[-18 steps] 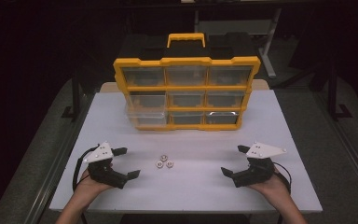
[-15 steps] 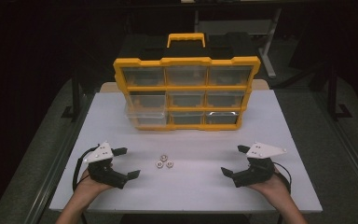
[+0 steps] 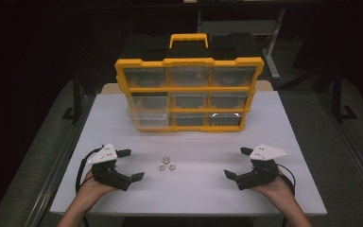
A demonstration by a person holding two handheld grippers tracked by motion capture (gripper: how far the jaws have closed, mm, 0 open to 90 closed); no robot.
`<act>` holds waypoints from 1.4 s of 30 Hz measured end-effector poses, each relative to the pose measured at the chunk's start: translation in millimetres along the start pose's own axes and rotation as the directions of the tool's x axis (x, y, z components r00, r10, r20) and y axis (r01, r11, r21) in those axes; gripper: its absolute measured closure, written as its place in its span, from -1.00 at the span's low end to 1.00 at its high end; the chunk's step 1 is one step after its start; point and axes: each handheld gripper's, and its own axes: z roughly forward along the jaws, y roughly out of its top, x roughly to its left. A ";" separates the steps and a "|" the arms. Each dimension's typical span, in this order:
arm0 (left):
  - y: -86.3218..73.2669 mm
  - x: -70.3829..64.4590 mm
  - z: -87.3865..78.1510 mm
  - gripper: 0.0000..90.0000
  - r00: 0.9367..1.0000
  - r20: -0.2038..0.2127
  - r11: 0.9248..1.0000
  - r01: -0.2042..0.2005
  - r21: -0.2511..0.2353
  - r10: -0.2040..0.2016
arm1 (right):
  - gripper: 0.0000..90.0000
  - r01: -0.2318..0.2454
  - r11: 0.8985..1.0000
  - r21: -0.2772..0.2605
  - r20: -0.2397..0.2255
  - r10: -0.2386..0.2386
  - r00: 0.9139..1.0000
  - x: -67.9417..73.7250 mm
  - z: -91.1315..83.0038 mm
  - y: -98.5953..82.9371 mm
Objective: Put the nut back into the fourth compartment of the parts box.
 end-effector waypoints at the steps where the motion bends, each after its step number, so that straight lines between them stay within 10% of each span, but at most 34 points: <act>1: 0.7 -0.6 1.2 -1.00 1.000 0.000 1.000 -0.001 0.004 0.001 | -1.00 0.000 1.000 0.000 0.000 0.000 1.000 0.0 0.0 0.0; 42: 35.9 -7.5 49.9 -0.76 0.997 0.062 0.996 -0.045 0.082 0.040 | -1.00 -0.008 1.000 -0.011 -0.003 0.008 1.000 -0.6 2.4 1.4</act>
